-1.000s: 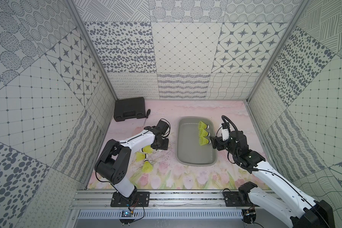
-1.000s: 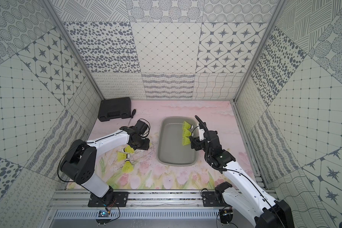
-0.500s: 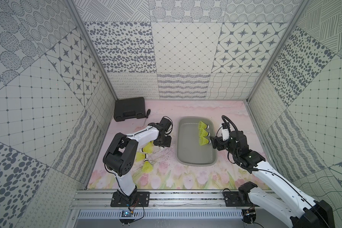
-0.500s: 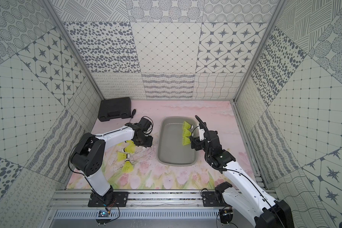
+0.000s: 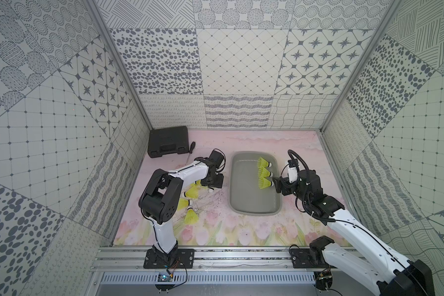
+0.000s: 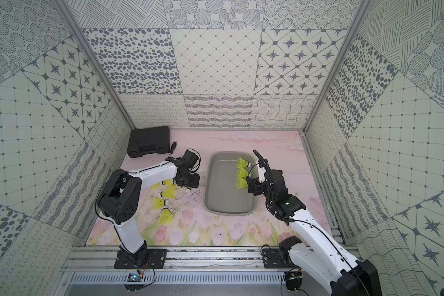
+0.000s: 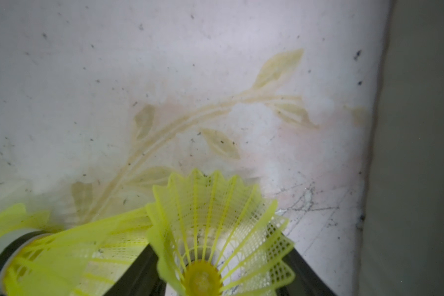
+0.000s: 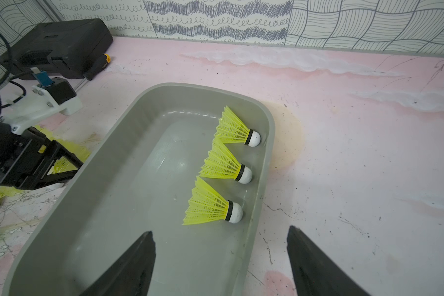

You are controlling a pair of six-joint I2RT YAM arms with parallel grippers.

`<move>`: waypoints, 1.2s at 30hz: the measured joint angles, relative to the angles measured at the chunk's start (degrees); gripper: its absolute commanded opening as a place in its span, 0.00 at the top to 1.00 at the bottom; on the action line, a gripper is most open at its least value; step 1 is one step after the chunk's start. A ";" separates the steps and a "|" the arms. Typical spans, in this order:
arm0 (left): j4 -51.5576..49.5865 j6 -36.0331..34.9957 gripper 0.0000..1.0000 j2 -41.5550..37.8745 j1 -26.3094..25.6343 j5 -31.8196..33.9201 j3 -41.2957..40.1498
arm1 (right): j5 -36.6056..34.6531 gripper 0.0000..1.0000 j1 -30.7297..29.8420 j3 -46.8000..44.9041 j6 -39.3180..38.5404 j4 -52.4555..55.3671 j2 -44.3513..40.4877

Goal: Put the shuttlecocks into the storage box
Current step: Pick up the shuttlecock at the center of the board.

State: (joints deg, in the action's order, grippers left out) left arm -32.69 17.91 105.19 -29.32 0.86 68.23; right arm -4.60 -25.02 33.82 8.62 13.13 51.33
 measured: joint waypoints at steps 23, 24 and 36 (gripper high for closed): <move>13.35 13.90 0.62 -24.41 1.09 -5.16 -11.39 | 16.46 0.19 -2.71 3.15 1.73 -2.80 8.57; 14.38 14.97 0.62 -25.75 1.20 -5.84 -11.98 | 17.44 0.19 -3.89 4.09 1.97 -3.34 10.16; 26.69 27.69 0.62 -32.24 1.38 -13.81 -15.72 | 25.22 0.26 -13.60 14.21 5.66 -11.17 26.99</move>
State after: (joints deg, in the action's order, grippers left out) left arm -6.00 45.60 72.95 -27.94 -12.95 52.51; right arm 20.62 -38.61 48.03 14.28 1.96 78.32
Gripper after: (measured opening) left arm 0.382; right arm 0.752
